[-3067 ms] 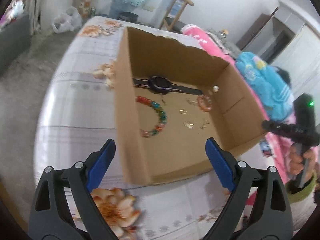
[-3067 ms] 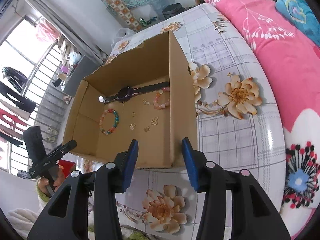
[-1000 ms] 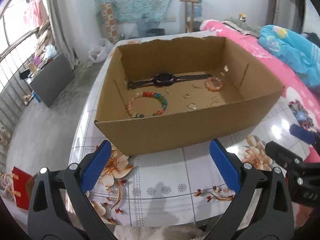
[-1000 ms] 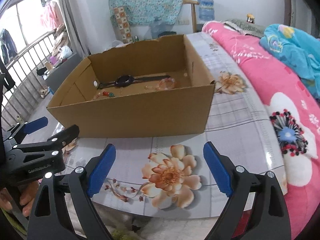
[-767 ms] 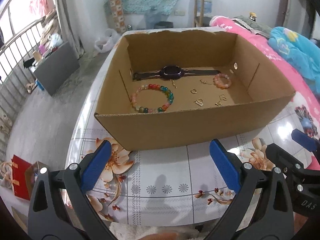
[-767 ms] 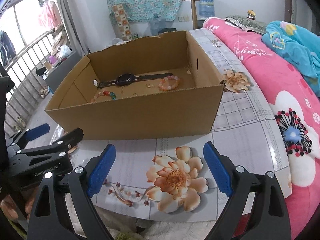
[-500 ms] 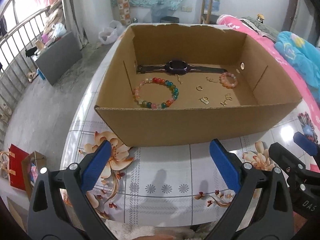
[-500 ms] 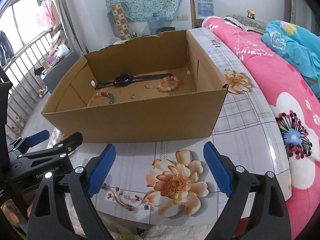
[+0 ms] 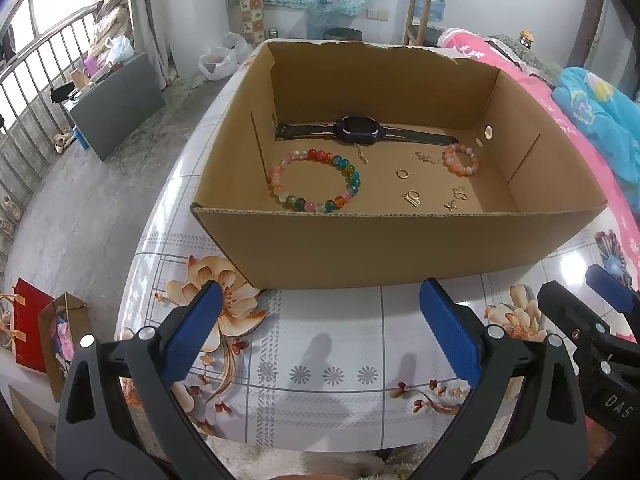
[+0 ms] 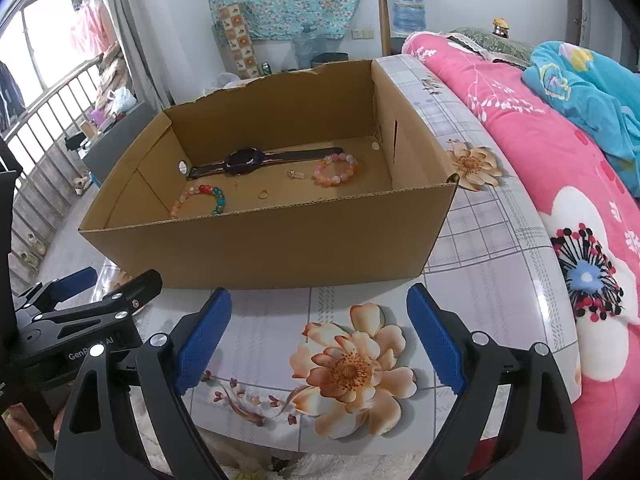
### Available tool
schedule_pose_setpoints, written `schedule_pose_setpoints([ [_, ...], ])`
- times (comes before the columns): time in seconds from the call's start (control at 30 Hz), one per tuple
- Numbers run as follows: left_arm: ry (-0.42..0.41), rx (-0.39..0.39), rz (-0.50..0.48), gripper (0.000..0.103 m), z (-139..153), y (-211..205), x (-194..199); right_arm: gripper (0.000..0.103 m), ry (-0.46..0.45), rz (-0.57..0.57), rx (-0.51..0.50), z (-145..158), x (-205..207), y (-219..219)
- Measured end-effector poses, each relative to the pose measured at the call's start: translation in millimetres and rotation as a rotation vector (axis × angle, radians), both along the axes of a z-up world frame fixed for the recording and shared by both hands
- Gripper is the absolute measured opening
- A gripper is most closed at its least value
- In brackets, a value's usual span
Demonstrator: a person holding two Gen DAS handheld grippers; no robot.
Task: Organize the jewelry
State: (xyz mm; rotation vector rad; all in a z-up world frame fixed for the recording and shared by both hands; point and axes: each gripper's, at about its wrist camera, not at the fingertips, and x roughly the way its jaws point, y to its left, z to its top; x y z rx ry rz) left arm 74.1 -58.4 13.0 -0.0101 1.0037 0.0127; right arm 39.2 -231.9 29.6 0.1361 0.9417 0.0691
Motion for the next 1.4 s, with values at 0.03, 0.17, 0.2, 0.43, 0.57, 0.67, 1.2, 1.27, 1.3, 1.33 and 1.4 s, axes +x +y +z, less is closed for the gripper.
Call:
schedule_pose_setpoints([
  [0.03, 0.001, -0.002, 0.000, 0.095, 0.0, 0.0, 0.0, 0.087, -0.001, 0.001, 0.000, 0.2, 0.4, -0.2],
  [0.17, -0.002, -0.002, 0.000, 0.095, -0.2, 0.2, -0.5, 0.087, 0.000, 0.000, -0.002, 0.4, 0.6, 0.3],
  [0.2, -0.002, -0.002, 0.000, 0.095, -0.1, 0.4, -0.7, 0.087, -0.001, -0.001, -0.001, 0.4, 0.3, 0.4],
  [0.43, 0.002, -0.005, 0.002, 0.095, 0.4, 0.7, -1.0, 0.087, -0.001, -0.001, -0.001, 0.3, 0.3, 0.5],
  [0.57, 0.004, -0.008, 0.002, 0.095, 0.0, 1.2, -0.6, 0.087, 0.000, -0.002, -0.001, 0.2, 0.6, 0.3],
  [0.67, 0.005, -0.006, 0.001, 0.095, 0.0, 1.4, -0.3, 0.087, 0.002, -0.002, -0.001, 0.9, 1.3, 0.8],
  [1.2, 0.005, -0.002, 0.014, 0.095, 0.5, 2.0, 0.1, 0.087, 0.005, -0.004, -0.001, 3.4, 4.1, 0.3],
  [1.27, 0.005, -0.002, 0.015, 0.095, 0.5, 1.5, 0.5, 0.087, 0.006, -0.004, 0.000, 3.0, 3.9, 0.3],
  [1.3, 0.005, -0.001, 0.016, 0.095, 0.4, 1.7, 0.6, 0.087, 0.006, -0.004, 0.000, 3.3, 4.2, 0.3],
  [1.33, 0.006, -0.002, 0.016, 0.095, 0.4, 1.9, 0.6, 0.087, 0.005, -0.003, 0.000, 2.9, 3.9, 0.3],
  [1.4, 0.006, -0.001, 0.012, 0.095, 0.6, 2.0, 0.8, 0.087, 0.005, -0.003, 0.000, 2.9, 3.9, 0.4],
])
